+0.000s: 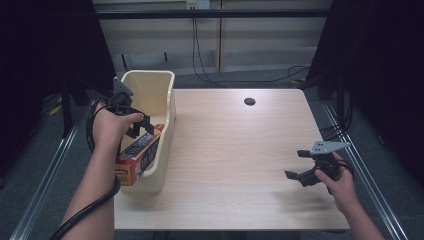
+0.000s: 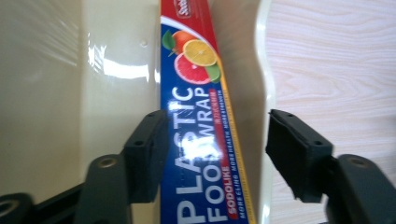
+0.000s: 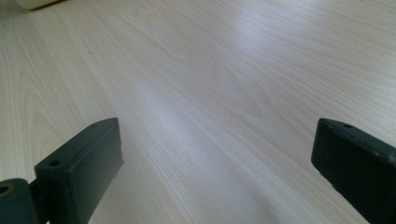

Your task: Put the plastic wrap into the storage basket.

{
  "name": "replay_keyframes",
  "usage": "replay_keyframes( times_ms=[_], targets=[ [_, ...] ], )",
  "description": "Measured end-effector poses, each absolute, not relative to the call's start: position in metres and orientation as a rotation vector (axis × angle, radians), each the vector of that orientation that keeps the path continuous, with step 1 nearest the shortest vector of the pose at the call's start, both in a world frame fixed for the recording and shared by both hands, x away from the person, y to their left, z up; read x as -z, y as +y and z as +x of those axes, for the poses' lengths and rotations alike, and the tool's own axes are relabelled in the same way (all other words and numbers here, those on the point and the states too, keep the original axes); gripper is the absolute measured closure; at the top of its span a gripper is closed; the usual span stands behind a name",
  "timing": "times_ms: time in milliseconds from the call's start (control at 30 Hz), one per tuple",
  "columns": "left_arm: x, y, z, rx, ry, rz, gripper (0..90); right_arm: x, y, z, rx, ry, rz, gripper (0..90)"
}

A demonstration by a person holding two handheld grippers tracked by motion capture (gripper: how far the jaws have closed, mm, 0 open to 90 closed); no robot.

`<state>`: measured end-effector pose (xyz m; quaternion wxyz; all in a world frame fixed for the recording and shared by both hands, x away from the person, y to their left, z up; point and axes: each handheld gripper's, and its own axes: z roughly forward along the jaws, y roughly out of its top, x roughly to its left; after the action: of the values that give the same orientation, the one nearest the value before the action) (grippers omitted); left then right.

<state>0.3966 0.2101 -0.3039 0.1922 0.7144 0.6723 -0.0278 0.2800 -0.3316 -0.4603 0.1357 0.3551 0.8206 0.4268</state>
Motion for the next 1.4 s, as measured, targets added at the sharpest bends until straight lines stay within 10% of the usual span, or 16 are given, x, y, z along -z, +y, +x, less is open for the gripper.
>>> replay_keyframes(
  times_ms=[1400],
  targets=[
    [0.302, 0.111, 0.386, 0.087, 1.404, 2.107, 10.5, 0.458, -0.332, 0.278, -1.243, 2.369, 1.027, 1.8]
  ],
)
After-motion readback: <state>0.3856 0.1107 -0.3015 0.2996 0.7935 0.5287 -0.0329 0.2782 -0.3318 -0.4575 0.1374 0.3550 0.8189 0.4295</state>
